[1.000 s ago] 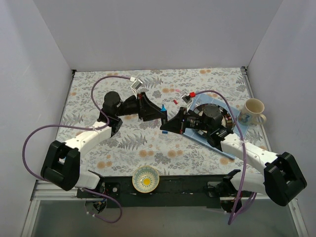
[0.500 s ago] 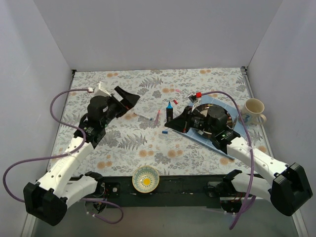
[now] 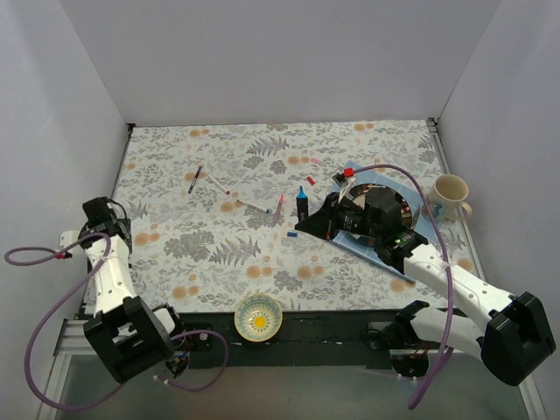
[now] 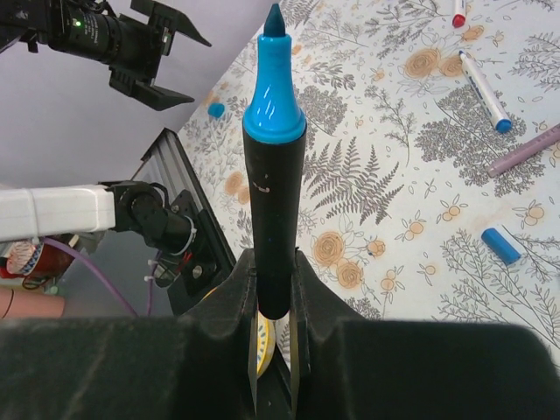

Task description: Insert the pens into the pen caps

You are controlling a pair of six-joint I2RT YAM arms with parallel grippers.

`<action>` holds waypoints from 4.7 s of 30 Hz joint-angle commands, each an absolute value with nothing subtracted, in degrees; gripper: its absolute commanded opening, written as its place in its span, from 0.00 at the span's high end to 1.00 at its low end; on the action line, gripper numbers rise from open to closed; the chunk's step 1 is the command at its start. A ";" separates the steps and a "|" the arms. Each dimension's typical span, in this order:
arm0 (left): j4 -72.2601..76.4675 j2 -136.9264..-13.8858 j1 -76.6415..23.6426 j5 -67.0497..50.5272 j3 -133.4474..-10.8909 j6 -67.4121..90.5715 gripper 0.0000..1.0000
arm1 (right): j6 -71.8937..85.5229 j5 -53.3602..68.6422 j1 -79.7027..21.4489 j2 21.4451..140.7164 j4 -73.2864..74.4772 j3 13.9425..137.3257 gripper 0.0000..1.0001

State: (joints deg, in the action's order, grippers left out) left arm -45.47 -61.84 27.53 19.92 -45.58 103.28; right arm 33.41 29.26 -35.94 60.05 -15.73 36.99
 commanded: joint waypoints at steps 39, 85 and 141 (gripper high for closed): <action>-43.94 -85.78 38.67 28.48 -45.35 110.74 0.59 | 28.12 25.49 -35.60 54.49 -10.72 40.43 0.99; -6.50 -64.25 -24.52 -8.00 -44.74 95.19 1.00 | 32.78 23.29 -50.27 87.80 -25.58 46.49 0.99; -15.72 -65.39 -35.33 2.54 -45.17 88.42 1.00 | 29.45 9.51 -51.24 88.86 -12.22 54.84 0.99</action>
State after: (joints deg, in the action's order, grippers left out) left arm -10.35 -65.41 -32.93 1.52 -43.57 91.09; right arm 31.97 16.14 -51.48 89.23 -12.62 49.89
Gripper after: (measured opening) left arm 0.266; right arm 0.179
